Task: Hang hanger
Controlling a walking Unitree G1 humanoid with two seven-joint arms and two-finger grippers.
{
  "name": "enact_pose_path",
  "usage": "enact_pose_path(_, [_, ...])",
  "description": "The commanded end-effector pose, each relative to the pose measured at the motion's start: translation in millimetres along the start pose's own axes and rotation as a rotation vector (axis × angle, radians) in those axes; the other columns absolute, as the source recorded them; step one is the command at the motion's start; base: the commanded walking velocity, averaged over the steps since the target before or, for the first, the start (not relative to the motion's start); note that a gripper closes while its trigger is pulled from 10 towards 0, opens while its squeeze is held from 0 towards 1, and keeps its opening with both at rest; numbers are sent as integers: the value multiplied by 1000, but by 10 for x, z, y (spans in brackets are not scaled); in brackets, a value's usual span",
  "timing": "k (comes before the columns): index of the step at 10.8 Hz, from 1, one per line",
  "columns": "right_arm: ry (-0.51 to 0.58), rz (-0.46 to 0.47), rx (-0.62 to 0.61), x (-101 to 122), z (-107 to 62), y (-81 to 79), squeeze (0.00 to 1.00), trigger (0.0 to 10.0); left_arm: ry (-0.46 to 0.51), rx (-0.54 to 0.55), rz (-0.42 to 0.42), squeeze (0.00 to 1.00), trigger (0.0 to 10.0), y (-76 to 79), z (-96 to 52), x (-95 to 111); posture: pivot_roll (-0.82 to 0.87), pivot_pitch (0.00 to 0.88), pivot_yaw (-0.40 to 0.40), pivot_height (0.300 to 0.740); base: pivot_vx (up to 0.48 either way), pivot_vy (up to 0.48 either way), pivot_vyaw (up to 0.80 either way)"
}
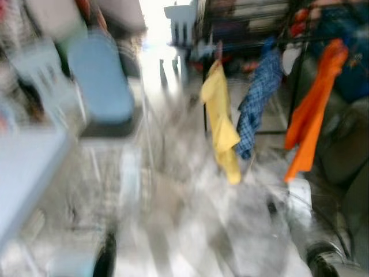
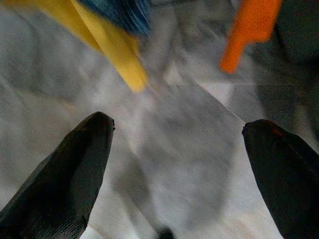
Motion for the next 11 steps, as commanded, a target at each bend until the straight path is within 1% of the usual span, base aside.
enact_pose_path(1, [-107,38,33,-392,-72,-149,0,10000,-203,51,-17,0,10000,-149,-148,-722,-398,0,215,740,0,0,0])
enact_pose_path(2, [-104,5,31,-401,-75,-149,0,10000,-215,55,-21,0,10000,-174,-163,-762,-396,0,217,740,0,0,0])
enact_pose_path(3, [-108,11,27,-410,-76,-137,0,10000,-220,52,-16,0,10000,-174,-166,-773,-395,0,218,740,0,0,0])
enact_pose_path(4, [-113,-44,-2,-426,-80,-66,0,10000,-211,87,-45,0,10000,-245,-175,-769,-392,0,202,740,0,0,0])
enact_pose_path(5, [-78,-145,-21,-336,-65,-14,0,10000,-174,130,-115,0,10000,-350,-187,-735,-386,0,172,740,0,0,0])
enact_pose_path(6, [-76,-154,34,-310,-56,-63,0,10000,-159,142,-145,0,10000,-382,-195,-733,-376,0,145,740,0,0,0])
enact_pose_path(7, [-8,-138,66,-85,-16,-81,0,10000,-106,218,-150,0,10000,-546,-223,-679,-362,0,118,740,0,0,0])
enact_pose_path(8, [104,-253,134,267,17,-195,0,10000,1,252,-132,0,10000,-655,-225,-481,-305,0,43,740,0,0,0])
enact_pose_path(9, [151,-263,159,438,25,-263,0,10000,50,271,-134,0,10000,-718,-235,-388,-285,0,20,740,0,0,0])
enact_pose_path(10, [240,-249,222,727,11,-437,0,10000,122,307,-133,0,10000,-826,-269,-271,-235,0,-23,740,0,0,0])
enact_pose_path(11, [281,-246,264,861,-7,-552,0,10000,159,320,-136,0,10000,-879,-293,-218,-217,0,-36,740,0,0,0])
Point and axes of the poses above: a point about 5 cm out from each wrist's last joint towards the gripper, its own z axis pointing out of the wrist towards the gripper, its own x axis along the axis of the wrist's last joint, y = z × x, the point moved 5 cm from there along z, pointing out of the wrist towards the gripper, and after that the axes turned 13 degrees about -z, right-handed, at the moved point
